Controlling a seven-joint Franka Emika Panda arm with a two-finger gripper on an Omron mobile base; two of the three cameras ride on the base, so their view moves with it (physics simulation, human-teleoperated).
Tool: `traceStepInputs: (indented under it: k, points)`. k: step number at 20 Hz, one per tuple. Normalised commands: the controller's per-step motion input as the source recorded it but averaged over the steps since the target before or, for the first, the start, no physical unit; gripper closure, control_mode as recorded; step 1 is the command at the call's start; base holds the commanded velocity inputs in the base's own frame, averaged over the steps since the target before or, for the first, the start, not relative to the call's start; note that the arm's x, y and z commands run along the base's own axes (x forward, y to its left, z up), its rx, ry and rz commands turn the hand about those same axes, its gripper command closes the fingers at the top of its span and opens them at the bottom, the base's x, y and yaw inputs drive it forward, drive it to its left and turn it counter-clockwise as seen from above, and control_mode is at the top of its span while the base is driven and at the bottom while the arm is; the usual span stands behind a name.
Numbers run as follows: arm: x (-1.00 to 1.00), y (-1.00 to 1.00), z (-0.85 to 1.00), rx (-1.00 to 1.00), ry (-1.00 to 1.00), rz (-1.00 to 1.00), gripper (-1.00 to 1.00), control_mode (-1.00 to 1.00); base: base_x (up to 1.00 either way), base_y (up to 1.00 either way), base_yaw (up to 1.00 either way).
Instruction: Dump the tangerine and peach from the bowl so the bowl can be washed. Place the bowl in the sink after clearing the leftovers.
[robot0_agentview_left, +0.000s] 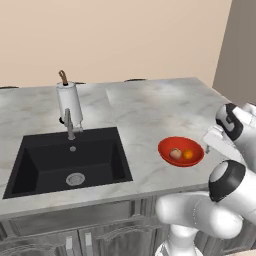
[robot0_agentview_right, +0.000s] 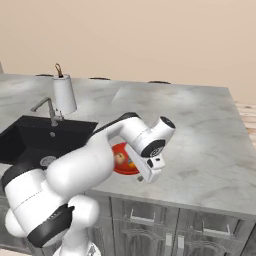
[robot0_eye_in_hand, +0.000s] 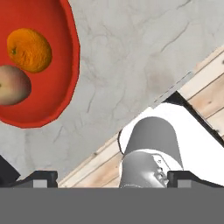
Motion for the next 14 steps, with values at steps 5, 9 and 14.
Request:
traceStepInputs:
  k: [5,9,14]
  points:
    - [0.39,0.00,-0.28,0.00,0.00,-0.04,-1.00,-1.00,0.00,0.00,0.00]
    - [0.34,-0.08,-0.19,0.00,0.00,-0.05,-1.00,-1.00,0.00,0.00,0.00]
    - [0.35,-0.08,-0.20,0.00,0.00,-0.04,-1.00,-1.00,0.00,0.00,0.00]
